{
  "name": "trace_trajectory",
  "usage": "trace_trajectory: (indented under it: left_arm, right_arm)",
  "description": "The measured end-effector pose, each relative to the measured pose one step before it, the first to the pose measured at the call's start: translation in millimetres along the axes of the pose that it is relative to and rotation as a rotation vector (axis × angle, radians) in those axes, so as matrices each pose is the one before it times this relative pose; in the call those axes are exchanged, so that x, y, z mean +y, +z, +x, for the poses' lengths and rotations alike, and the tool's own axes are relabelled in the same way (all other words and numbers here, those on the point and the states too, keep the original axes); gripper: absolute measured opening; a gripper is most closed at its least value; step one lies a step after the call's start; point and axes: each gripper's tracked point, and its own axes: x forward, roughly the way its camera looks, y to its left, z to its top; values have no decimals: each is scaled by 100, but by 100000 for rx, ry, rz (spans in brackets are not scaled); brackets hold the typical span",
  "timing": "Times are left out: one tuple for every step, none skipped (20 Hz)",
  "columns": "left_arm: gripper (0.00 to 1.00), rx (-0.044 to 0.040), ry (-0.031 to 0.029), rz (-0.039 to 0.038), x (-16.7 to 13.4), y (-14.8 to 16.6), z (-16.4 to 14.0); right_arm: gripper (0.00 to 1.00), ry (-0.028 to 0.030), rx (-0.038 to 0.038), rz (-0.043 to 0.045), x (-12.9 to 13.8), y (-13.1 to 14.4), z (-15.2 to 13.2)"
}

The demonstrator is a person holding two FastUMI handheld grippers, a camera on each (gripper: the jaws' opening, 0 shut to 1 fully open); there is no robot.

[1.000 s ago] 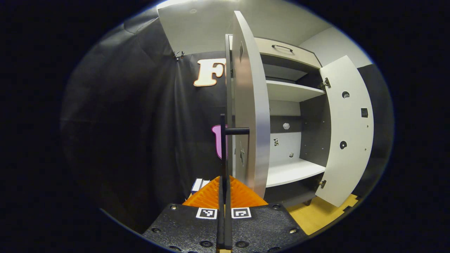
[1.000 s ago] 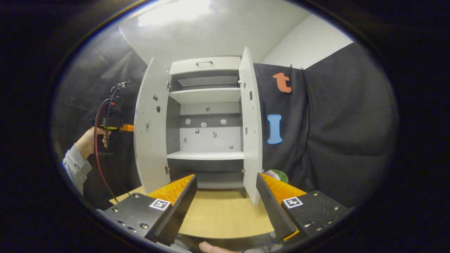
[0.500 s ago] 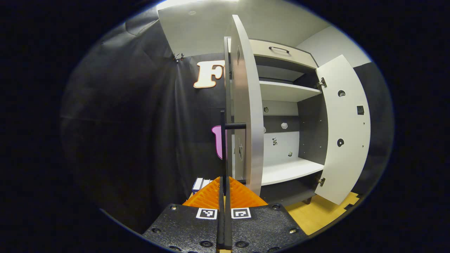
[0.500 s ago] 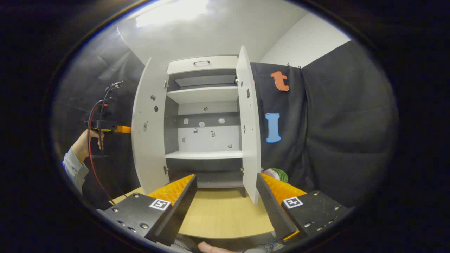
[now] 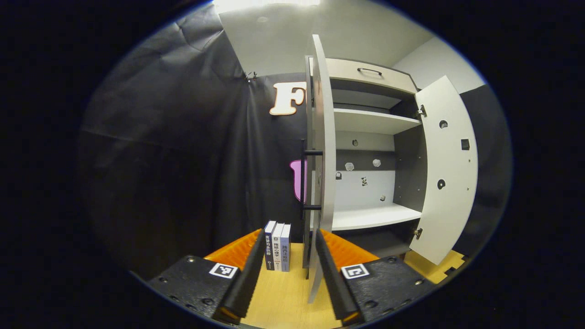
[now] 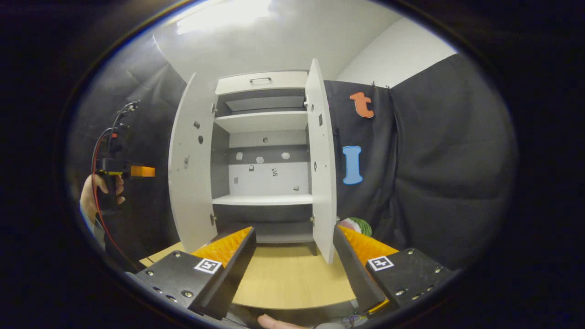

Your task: Open the right door of the double-door shoe cabinet with the right hand, and open the left door with the left hand.

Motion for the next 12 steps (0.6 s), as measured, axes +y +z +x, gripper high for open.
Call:
trace_trajectory:
  left_arm:
    - [76,-678,438,-12,-344,-12,-921]
    - [90,163,669,37,-177,-226,-831]
    - [95,183,707,-326,-342,-82,-838]
    - [98,781,-204,-1163,-590,-142,-904]
    - [98,1040,-1807,-1397,-773,-203,-961]
    - [97,172,-1965,-966,-993,-92,-779]
    - [94,-1702,-855,-317,-631,388,-564]
    - [97,-653,-284,911,-325,106,-554]
    - [96,277,311,471,-321,-288,-646]
    - [96,676,-455,-629,-606,-353,-741]
    - [97,332,-1,-583,-592,-249,-712]
    - [97,673,359,113,-535,-524,-250]
  right_arm:
    - [100,-586,-200,223,-182,170,-97]
    - [97,-466,-237,172,-119,123,-45]
    - [100,-242,-233,198,-102,191,-58]
    - [100,-153,-84,-96,33,23,-54]
    - [97,-309,-183,-118,-69,73,-153]
    - [97,-9,-217,-246,-10,80,-10]
    - [97,75,-154,-262,-106,108,-70]
    - [100,-136,-109,-195,-45,69,-81]
    - [100,-245,-288,9,-205,163,-201]
    - [100,-462,-311,64,-128,58,-82]
    - [100,-504,-407,5,-218,182,-110]
    - [100,-533,-309,-55,-215,150,-235]
